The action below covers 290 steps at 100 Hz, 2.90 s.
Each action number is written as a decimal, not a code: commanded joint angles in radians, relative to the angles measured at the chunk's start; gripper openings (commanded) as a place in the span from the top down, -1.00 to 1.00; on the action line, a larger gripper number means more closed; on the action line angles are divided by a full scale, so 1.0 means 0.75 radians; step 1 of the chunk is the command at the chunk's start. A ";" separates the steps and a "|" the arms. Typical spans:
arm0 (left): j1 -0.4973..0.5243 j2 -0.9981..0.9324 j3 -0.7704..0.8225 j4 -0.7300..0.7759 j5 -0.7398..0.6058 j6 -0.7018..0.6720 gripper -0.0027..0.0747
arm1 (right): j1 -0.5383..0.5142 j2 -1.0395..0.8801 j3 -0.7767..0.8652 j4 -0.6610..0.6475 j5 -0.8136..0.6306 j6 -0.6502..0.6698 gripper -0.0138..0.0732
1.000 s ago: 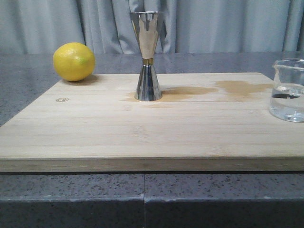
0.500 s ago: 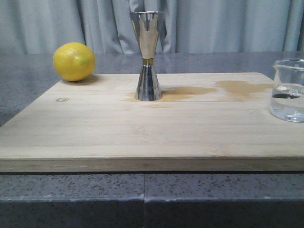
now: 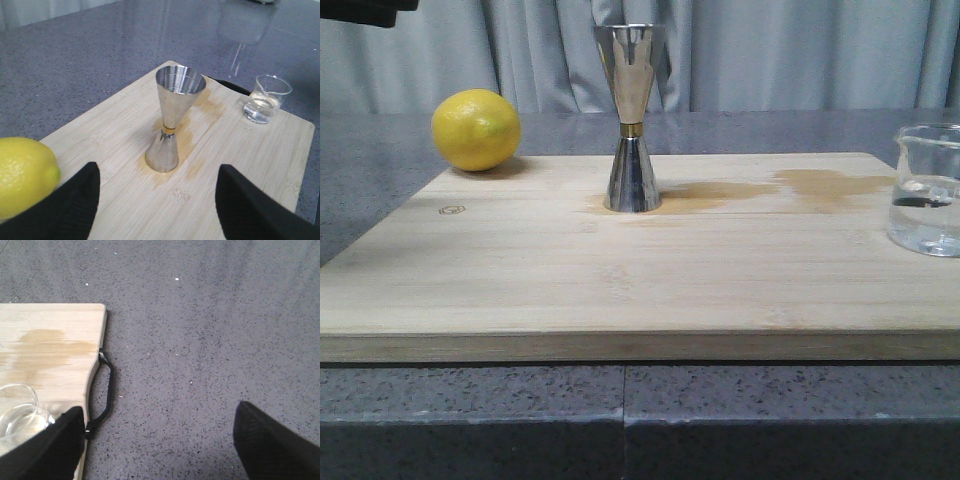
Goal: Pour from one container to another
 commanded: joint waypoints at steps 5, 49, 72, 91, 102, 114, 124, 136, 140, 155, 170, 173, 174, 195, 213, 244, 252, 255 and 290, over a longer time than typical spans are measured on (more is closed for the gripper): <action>-0.011 0.043 -0.045 -0.144 0.107 0.111 -0.23 | -0.003 0.014 -0.047 -0.001 -0.088 -0.003 -0.59; -0.011 0.316 -0.045 -0.332 0.356 0.415 -0.23 | -0.003 0.014 -0.047 -0.001 -0.088 -0.003 -0.59; -0.098 0.413 -0.045 -0.437 0.356 0.550 -0.23 | -0.003 0.014 -0.047 -0.001 -0.088 -0.003 -0.59; -0.172 0.482 -0.052 -0.545 0.353 0.650 -0.23 | -0.003 0.014 -0.047 -0.001 -0.088 -0.003 -0.59; -0.221 0.531 -0.078 -0.545 0.353 0.685 -0.23 | -0.003 0.014 -0.047 -0.001 -0.088 -0.003 -0.59; -0.260 0.585 -0.123 -0.545 0.353 0.703 -0.23 | -0.003 0.014 -0.047 -0.001 -0.088 -0.003 -0.59; -0.287 0.631 -0.165 -0.545 0.356 0.705 -0.23 | -0.003 0.014 -0.047 -0.001 -0.088 -0.003 -0.59; -0.320 0.682 -0.217 -0.545 0.356 0.705 -0.23 | -0.003 0.014 -0.047 -0.001 -0.086 -0.003 -0.59; -0.332 0.694 -0.226 -0.545 0.356 0.705 -0.23 | -0.003 0.014 -0.047 -0.001 -0.086 -0.003 -0.59; -0.375 0.748 -0.296 -0.545 0.356 0.708 -0.23 | -0.003 0.014 -0.047 -0.001 -0.086 -0.003 -0.59; -0.409 0.803 -0.367 -0.545 0.356 0.708 -0.23 | -0.003 0.014 -0.047 -0.001 -0.086 -0.003 -0.59; -0.415 0.809 -0.376 -0.545 0.356 0.708 -0.23 | -0.003 0.014 -0.047 -0.001 -0.086 -0.003 -0.59; -0.414 0.812 -0.381 -0.545 0.356 0.708 -0.23 | -0.003 0.014 -0.047 -0.001 -0.086 -0.003 -0.59; -0.420 0.821 -0.425 -0.545 0.348 0.708 -0.23 | -0.003 0.014 -0.047 -0.001 -0.084 -0.003 -0.59; -0.420 0.821 -0.425 -0.545 0.338 0.708 -0.23 | -0.003 0.014 -0.047 -0.001 -0.084 -0.003 -0.59; -0.420 0.850 -0.425 -0.535 0.348 0.705 -0.23 | -0.003 0.014 -0.047 -0.001 -0.084 -0.003 -0.59; -0.420 0.852 -0.425 -0.538 0.357 0.677 -0.23 | -0.003 0.014 -0.047 -0.001 -0.084 -0.003 -0.59; -0.420 0.852 -0.425 -0.541 0.357 0.677 -0.22 | -0.003 0.014 -0.047 -0.001 -0.084 -0.003 -0.59; -0.420 0.852 -0.425 -0.543 0.357 0.677 0.30 | -0.003 0.014 -0.047 -0.001 -0.084 -0.003 -0.59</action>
